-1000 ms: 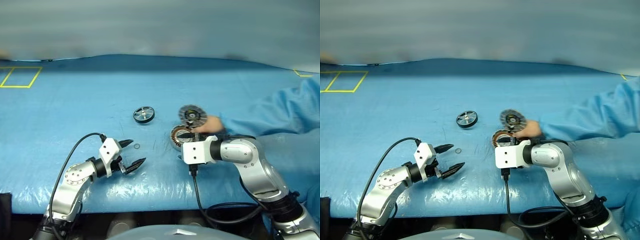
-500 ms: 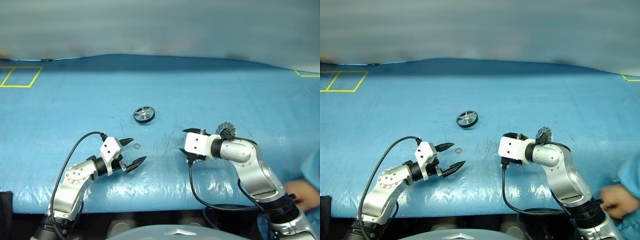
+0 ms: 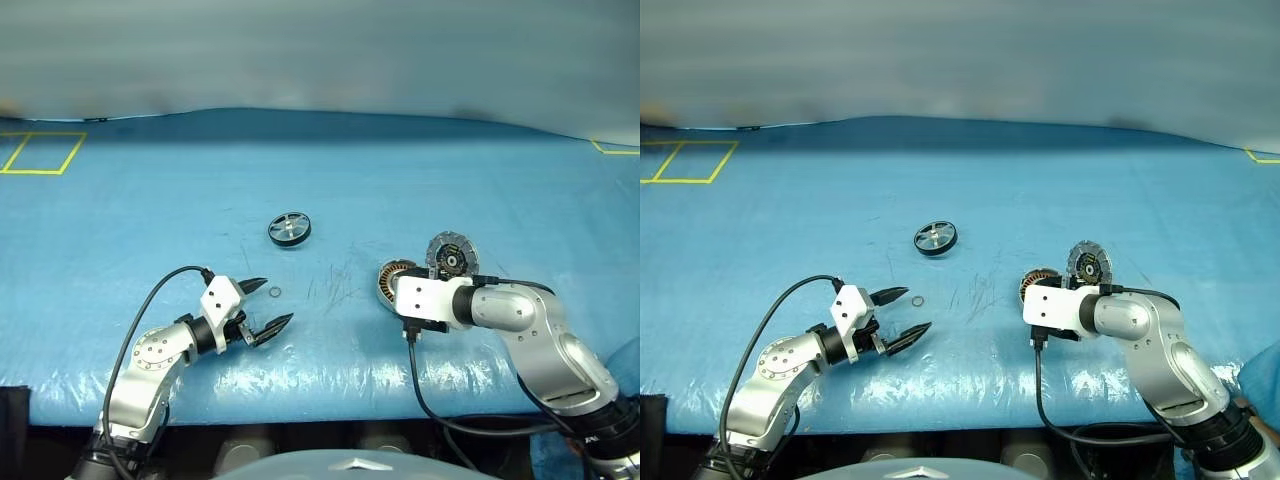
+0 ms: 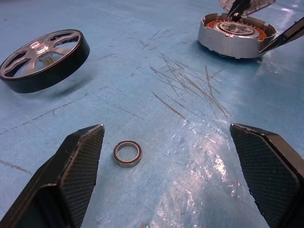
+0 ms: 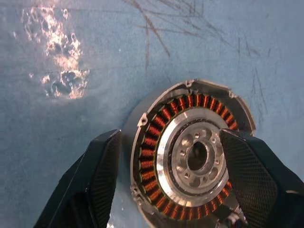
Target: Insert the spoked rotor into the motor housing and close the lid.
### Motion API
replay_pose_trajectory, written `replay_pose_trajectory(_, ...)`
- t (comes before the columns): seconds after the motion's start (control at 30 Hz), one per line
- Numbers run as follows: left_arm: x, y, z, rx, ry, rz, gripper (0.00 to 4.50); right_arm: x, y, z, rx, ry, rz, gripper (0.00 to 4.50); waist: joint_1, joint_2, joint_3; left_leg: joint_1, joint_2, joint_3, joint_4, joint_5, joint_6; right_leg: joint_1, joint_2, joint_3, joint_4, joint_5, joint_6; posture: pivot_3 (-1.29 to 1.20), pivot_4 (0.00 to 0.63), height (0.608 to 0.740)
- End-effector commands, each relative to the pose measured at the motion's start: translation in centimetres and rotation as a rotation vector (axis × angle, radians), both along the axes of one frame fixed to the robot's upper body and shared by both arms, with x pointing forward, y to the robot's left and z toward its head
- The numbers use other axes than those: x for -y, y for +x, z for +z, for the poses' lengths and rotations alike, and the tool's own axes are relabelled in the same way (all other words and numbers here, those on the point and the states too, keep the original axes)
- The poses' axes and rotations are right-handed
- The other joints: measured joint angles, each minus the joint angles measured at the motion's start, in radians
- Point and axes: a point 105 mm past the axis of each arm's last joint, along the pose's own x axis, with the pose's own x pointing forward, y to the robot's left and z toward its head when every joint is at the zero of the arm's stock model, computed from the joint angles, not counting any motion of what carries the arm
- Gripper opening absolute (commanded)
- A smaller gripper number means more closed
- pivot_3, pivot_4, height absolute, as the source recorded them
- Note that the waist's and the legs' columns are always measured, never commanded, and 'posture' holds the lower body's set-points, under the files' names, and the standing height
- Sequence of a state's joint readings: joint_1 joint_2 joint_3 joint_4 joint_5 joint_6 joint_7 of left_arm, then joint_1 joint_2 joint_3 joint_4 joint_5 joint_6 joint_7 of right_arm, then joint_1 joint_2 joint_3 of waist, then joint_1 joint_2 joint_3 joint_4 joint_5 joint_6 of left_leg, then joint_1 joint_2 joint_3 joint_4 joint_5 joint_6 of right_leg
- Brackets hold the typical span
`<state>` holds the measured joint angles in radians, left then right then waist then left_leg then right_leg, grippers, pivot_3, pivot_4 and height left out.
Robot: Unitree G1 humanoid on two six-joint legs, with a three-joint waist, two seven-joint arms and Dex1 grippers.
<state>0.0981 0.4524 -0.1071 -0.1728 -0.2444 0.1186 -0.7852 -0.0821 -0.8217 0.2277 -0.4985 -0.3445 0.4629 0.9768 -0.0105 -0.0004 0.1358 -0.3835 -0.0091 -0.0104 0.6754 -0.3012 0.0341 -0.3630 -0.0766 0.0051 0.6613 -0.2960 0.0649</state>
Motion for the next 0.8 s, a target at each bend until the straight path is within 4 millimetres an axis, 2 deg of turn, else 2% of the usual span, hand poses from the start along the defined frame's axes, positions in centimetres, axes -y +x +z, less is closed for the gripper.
replay_pose_trajectory(0.03, 0.3, 0.0, 0.4, 0.029, -0.012, -0.006, 4.50, 0.6, 0.3, 0.6, 0.032, -0.019, -0.018, 3.46, -0.001, 0.000, 0.000, 0.000, 0.000, 0.000, 0.000, 0.000, 0.000, 0.000, 0.000, 0.000, 0.000, 0.000, 0.000, 0.00, 0.150, 0.740)
replay_pose_trajectory(0.5, 0.1, 0.1, 0.3, 0.035, -0.013, 0.006, 4.50, 0.9, 0.3, -1.6, -0.059, -0.070, 0.014, 3.46, 0.000, 0.000, 0.000, 0.000, 0.000, 0.000, 0.001, 0.000, 0.000, 0.001, 0.000, -0.001, 0.000, 0.000, 0.000, 0.00, 0.150, 0.740)
replay_pose_trajectory(0.6, 0.0, 0.1, 0.2, 0.033, -0.013, 0.010, 4.50, 1.0, 0.1, -2.0, -0.079, -0.085, 0.028, 2.89, 0.000, 0.000, 0.000, 0.000, 0.000, -0.001, 0.002, 0.000, 0.000, 0.001, 0.000, -0.001, 0.000, 0.000, 0.000, 0.00, 0.150, 0.740)
replay_pose_trajectory(0.67, 0.0, 0.0, 0.1, 0.031, -0.014, 0.011, 4.50, 1.3, 0.2, -2.2, -0.078, -0.107, 0.033, 2.28, 0.000, 0.000, 0.000, 0.000, 0.000, -0.002, 0.002, 0.000, 0.000, 0.001, 0.000, -0.002, 0.000, 0.000, 0.000, 0.00, 0.150, 0.740)
replay_pose_trajectory(0.8, 0.0, 0.0, 0.0, 0.030, -0.015, 0.014, 4.50, 1.2, 0.0, -2.5, -0.093, -0.119, 0.059, 2.18, 0.000, 0.000, 0.000, 0.002, 0.000, -0.003, 0.004, 0.000, 0.001, 0.001, 0.000, -0.003, 0.000, 0.000, 0.000, 0.00, 0.150, 0.740)
